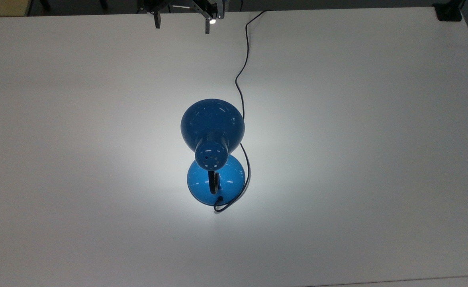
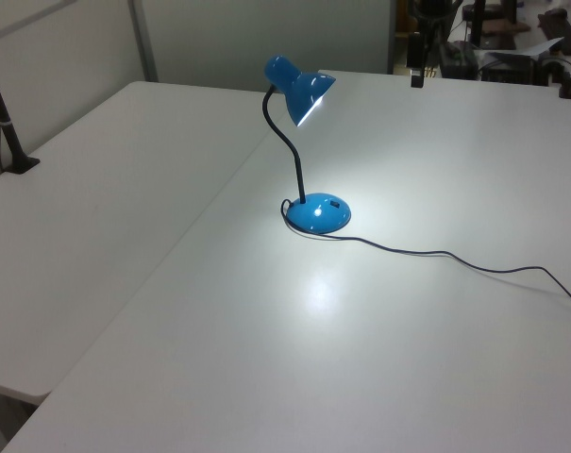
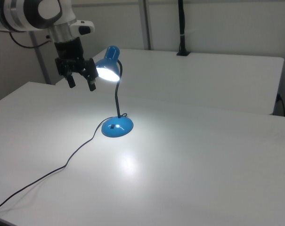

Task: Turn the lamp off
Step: 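Move the gripper toward the blue lamp's base, beside the gooseneck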

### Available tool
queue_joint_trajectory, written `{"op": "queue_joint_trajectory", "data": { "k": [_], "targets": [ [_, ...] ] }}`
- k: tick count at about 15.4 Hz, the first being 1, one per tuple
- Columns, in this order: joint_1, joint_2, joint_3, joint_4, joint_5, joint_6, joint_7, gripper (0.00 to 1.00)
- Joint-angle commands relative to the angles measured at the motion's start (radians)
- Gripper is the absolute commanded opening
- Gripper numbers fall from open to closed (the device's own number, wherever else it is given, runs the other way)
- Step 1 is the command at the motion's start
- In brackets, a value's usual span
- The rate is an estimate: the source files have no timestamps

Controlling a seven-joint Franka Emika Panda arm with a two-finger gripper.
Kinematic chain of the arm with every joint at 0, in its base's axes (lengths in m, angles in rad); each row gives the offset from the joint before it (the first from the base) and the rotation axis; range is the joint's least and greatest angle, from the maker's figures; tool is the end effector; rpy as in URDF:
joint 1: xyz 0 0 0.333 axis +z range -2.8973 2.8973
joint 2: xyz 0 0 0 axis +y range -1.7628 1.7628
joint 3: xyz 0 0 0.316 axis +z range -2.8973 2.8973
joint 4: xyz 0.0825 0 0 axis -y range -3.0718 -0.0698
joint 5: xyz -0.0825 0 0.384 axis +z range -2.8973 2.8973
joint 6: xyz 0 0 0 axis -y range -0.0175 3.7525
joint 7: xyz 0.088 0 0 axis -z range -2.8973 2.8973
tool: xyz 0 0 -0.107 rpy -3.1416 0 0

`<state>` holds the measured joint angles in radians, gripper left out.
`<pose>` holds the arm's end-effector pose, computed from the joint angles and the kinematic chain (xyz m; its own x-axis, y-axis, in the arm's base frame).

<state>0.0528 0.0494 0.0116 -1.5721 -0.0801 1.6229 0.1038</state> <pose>0.5732 0.0286 0.6009 0.9993 -0.0349 0.0095 -0.0356 -0.9963 0.0788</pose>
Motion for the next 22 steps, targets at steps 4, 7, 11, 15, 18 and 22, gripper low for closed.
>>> {"op": "queue_joint_trajectory", "data": {
  "k": [4, 7, 11, 15, 18, 22],
  "targets": [
    [0.01, -0.002, 0.004, 0.006, 0.008, -0.02, -0.004, 1.0],
    [0.012, 0.0, 0.005, 0.006, 0.008, -0.02, -0.007, 1.0],
    [0.015, 0.006, 0.008, 0.001, 0.008, -0.017, -0.009, 0.79],
    [0.016, 0.009, 0.01, -0.002, 0.008, -0.014, -0.026, 0.28],
    [0.016, 0.009, 0.01, -0.011, 0.008, -0.011, -0.061, 0.0],
    [0.03, 0.012, 0.01, -0.048, 0.008, 0.044, -0.078, 0.0]
  ]
}}
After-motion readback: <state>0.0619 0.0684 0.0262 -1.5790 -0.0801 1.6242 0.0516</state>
